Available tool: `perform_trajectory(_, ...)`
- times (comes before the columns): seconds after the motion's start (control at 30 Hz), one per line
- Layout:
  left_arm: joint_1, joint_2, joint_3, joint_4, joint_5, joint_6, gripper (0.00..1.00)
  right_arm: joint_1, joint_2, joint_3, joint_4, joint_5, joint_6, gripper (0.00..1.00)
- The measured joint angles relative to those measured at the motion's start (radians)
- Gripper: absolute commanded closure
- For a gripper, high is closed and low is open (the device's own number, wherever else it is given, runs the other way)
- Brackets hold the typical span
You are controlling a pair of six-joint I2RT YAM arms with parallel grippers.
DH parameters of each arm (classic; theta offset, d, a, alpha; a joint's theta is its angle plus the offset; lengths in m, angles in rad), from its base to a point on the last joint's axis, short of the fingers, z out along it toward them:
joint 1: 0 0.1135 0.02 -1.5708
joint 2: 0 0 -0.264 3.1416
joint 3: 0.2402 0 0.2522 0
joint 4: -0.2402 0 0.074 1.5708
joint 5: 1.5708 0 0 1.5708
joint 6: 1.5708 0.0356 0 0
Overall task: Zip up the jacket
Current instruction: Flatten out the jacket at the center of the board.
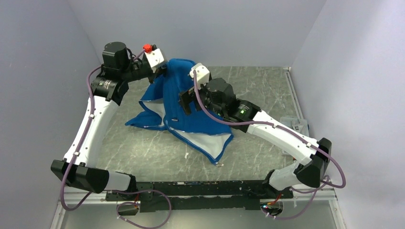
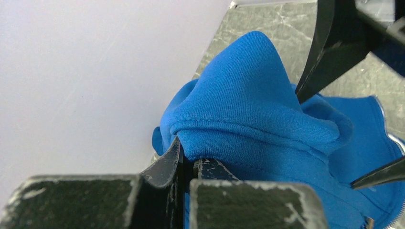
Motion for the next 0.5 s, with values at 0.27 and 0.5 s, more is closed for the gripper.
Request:
perform_trajectory(0.27,-0.018,-0.011,0.032,0.002,-0.058,-0.055,1.0,0.019,0.054,0.089,0.008,0.09,-0.054,1.0)
perform_trajectory(0.5,-0.029,-0.002,0.048,0.086,-0.217,-0.067,1.0,0.009,0.04,0.161,0.021,0.279,-0.14,1.0)
